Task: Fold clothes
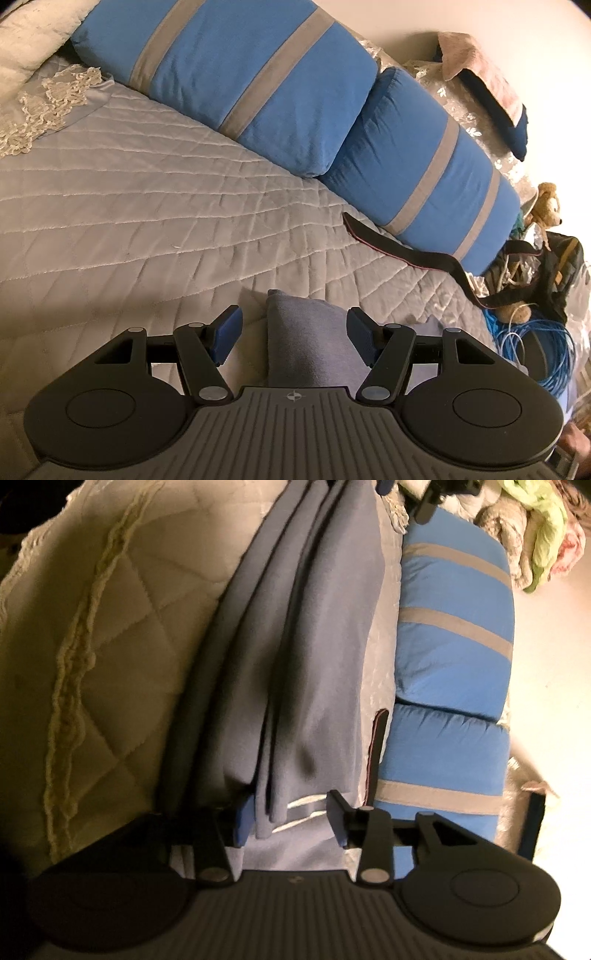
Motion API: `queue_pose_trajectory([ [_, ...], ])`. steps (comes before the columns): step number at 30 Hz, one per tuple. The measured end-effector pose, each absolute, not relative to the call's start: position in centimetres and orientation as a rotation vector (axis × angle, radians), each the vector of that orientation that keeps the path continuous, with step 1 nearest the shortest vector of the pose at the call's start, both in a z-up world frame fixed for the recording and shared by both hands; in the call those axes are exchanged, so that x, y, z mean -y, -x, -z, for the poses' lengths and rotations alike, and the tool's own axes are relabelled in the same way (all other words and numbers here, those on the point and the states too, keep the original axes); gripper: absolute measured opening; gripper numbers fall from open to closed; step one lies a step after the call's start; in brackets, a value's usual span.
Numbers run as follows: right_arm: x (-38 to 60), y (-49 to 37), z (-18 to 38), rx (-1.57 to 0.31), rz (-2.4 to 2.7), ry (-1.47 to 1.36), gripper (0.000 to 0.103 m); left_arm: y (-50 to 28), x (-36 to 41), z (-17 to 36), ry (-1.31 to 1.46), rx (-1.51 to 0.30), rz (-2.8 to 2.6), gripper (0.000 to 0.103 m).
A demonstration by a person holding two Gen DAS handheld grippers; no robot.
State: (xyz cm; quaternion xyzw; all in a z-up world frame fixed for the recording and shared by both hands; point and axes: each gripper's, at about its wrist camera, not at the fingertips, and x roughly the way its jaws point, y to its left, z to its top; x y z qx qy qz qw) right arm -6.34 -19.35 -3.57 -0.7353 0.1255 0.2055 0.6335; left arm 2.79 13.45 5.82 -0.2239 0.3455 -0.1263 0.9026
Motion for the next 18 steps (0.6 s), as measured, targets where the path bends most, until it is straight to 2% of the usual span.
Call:
queue_pose_trajectory([
  [1,19.3,6.3,3.8,-0.277,-0.472,1.689,0.051,-2.8,-13.5,-5.8,0.463,-0.716,0.261,0.061],
  [4,19.4,6.5,3.7,-0.289,-0.505,1.679,0.025,-2.9,-13.5,-5.7,0.465,-0.724,0.255,0.061],
  [8,19.7,6.5,2.7,-0.288,-0.528,1.653,0.013,-3.0,-13.5,-5.4,0.475,-0.746,0.251,0.061],
  [14,19.9,6.3,0.9,-0.279,-0.524,1.615,0.012,-3.2,-13.6,-5.0,0.509,-0.785,0.302,0.061],
  [18,19.9,5.9,0.4,-0.285,-0.517,1.582,0.013,-1.3,-12.1,-6.3,0.364,-0.73,0.342,0.061],
])
